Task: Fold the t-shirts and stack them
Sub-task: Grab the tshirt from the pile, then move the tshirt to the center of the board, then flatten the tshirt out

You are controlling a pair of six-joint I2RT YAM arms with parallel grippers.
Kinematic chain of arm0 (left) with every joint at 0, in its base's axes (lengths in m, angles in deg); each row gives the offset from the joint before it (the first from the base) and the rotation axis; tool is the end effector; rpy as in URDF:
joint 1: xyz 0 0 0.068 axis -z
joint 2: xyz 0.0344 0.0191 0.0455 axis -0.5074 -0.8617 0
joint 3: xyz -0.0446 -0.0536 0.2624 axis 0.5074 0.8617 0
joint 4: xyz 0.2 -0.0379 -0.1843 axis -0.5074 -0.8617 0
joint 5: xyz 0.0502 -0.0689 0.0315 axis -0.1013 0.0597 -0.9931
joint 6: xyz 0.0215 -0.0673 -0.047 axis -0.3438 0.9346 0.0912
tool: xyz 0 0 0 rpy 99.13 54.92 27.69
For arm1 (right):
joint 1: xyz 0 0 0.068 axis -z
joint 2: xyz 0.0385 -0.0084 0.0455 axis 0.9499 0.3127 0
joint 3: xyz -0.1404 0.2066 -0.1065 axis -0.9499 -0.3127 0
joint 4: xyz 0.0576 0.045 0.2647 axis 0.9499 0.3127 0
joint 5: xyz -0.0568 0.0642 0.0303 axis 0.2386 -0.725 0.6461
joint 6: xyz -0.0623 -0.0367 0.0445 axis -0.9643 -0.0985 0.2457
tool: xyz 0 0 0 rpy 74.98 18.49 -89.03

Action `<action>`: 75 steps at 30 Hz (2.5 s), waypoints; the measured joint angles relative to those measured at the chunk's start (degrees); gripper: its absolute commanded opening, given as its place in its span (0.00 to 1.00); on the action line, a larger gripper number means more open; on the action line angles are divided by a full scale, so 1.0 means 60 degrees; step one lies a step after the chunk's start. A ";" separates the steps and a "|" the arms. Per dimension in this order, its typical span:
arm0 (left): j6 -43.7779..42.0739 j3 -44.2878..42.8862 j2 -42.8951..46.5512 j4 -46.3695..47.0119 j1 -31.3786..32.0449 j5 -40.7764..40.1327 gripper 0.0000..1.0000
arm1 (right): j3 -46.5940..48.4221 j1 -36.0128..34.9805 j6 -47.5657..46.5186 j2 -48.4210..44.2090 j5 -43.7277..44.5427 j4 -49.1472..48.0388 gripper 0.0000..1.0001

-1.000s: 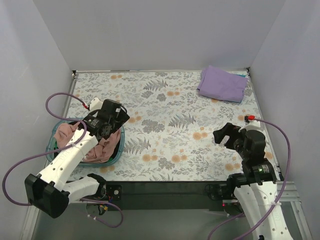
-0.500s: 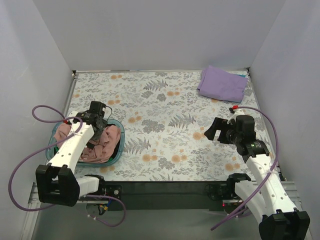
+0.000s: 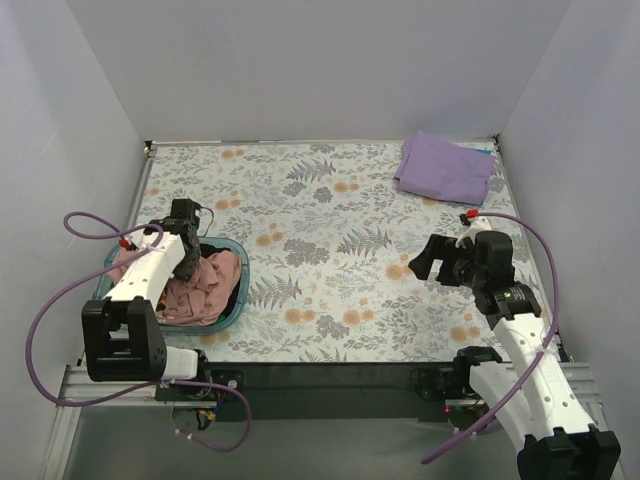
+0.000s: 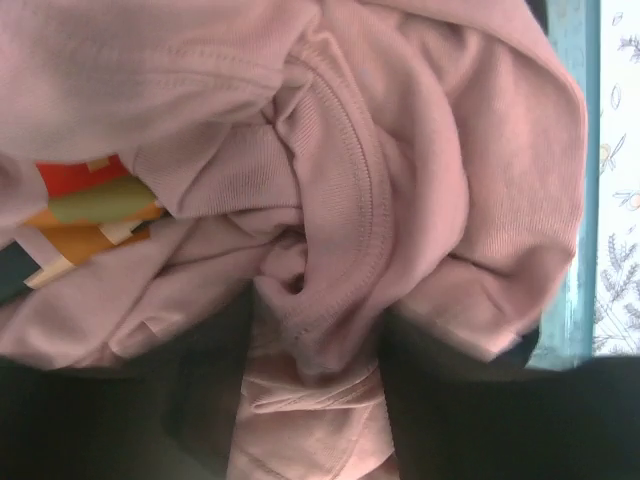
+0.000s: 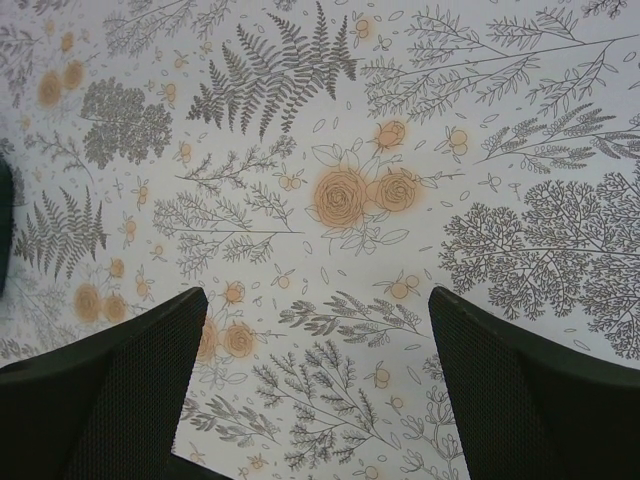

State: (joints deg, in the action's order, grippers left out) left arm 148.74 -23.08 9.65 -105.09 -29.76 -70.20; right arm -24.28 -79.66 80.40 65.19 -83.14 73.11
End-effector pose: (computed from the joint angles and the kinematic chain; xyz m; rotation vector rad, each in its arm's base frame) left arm 0.2522 0.0353 0.1835 -2.1426 1.4443 0.2074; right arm 0.2072 0.0443 0.2354 0.0951 2.1612 0.5005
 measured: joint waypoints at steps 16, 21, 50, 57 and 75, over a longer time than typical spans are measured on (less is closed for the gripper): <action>-0.3060 -0.1180 0.2033 0.3093 0.0652 0.4484 0.00 | -0.0113 -0.0004 0.0616 -0.0936 0.0579 -0.0018 0.98; -0.4226 -0.3464 0.0780 0.3931 0.3646 0.4637 0.00 | -0.0109 0.0000 0.0787 -0.0943 0.0787 -0.0219 0.98; -0.6604 -0.0492 -0.0765 0.7093 0.7577 0.1027 0.98 | 0.0135 0.0000 0.0856 -0.1180 0.1993 0.1271 0.99; -0.5147 0.0579 -0.0390 0.6105 0.7213 0.1424 0.98 | -0.0219 -0.0004 0.0481 -0.0051 0.1246 0.1395 0.96; -0.4065 0.2765 0.0069 0.7399 0.7227 0.3581 0.89 | -0.0262 -0.0266 0.1009 0.2634 -0.0612 -0.1249 0.88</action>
State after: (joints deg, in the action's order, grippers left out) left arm 124.35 -6.49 10.06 -60.70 13.60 -48.72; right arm -25.85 -81.26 86.46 81.00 -86.82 65.61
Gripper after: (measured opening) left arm 0.888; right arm 0.917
